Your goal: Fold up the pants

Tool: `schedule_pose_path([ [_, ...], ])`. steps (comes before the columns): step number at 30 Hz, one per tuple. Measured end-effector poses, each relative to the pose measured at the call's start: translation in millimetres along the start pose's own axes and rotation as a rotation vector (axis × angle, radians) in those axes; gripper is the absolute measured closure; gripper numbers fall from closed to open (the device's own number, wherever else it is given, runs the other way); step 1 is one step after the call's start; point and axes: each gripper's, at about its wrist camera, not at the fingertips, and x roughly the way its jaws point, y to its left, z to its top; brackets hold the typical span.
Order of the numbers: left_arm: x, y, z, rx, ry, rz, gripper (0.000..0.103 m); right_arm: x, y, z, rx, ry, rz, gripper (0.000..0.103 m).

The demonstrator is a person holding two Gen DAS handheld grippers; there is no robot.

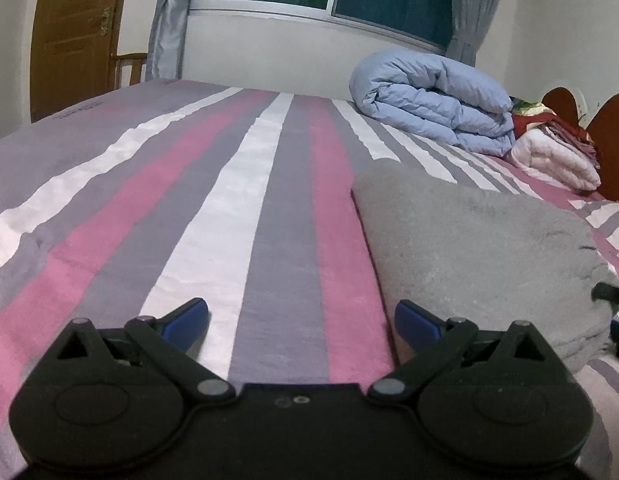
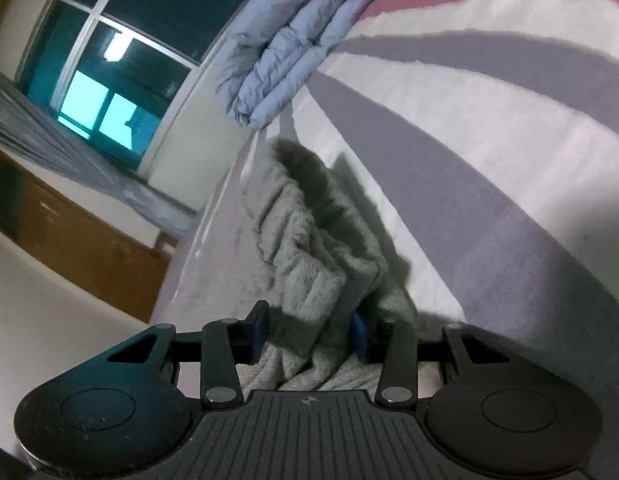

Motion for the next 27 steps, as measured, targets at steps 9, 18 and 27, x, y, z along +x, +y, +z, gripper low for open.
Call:
schedule_pose_path([
  [9, -1.2, 6.4, -0.3, -0.050, -0.004, 0.011, 0.007, -26.3, 5.9, 5.0, -0.061, -0.065, -0.029, 0.047],
  [18, -5.4, 7.8, 12.2, -0.109, -0.062, -0.149, 0.008, -58.9, -11.2, 16.6, 0.002, -0.200, -0.031, 0.042],
  [27, 61.5, -0.2, 29.8, -0.190, 0.204, -0.487, 0.031, -25.6, -4.0, 30.9, -0.103, -0.068, -0.051, 0.042],
])
